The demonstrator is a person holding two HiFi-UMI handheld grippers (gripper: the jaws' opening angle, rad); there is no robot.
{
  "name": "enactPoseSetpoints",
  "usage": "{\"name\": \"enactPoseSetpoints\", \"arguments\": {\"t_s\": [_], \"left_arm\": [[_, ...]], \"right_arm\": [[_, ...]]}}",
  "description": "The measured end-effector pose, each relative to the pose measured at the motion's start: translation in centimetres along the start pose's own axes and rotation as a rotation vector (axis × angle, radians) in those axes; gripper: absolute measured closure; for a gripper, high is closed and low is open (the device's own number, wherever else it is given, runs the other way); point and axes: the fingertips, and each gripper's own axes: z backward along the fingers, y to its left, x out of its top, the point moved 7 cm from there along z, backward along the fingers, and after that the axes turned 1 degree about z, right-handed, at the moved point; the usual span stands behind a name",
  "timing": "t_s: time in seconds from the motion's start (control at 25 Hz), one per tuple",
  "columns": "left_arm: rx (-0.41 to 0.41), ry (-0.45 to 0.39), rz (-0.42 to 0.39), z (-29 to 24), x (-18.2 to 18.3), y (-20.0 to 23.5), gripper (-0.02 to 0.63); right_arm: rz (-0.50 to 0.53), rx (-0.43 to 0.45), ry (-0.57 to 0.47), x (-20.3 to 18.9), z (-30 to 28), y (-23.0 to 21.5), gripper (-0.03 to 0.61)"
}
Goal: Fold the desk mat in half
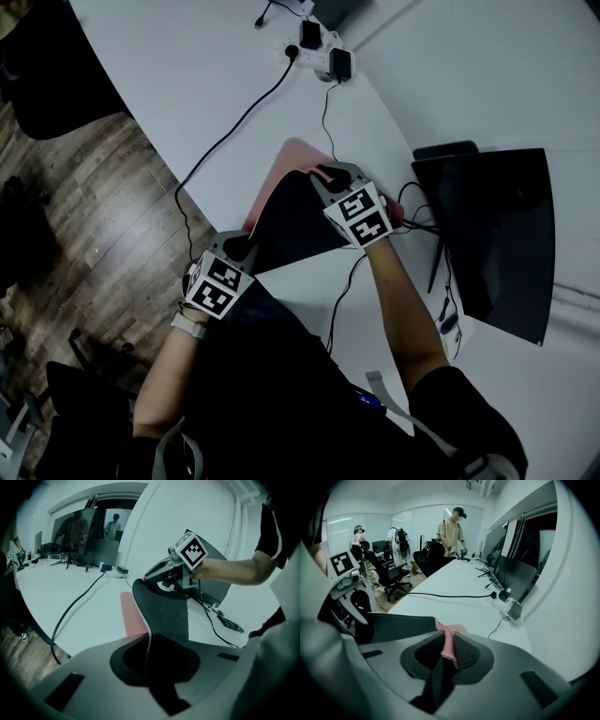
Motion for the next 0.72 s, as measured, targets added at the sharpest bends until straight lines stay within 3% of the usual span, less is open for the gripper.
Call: {"name": "enactPoseSetpoints", "arguments": {"t_s": [0.72], "left_arm": [[0.064,0.011,0.074,-1.0,0.9,5.4,0.574]], "right_arm": [[0.025,0.061,0.019,3.1,-7.5,-2.5,0.497]]}}
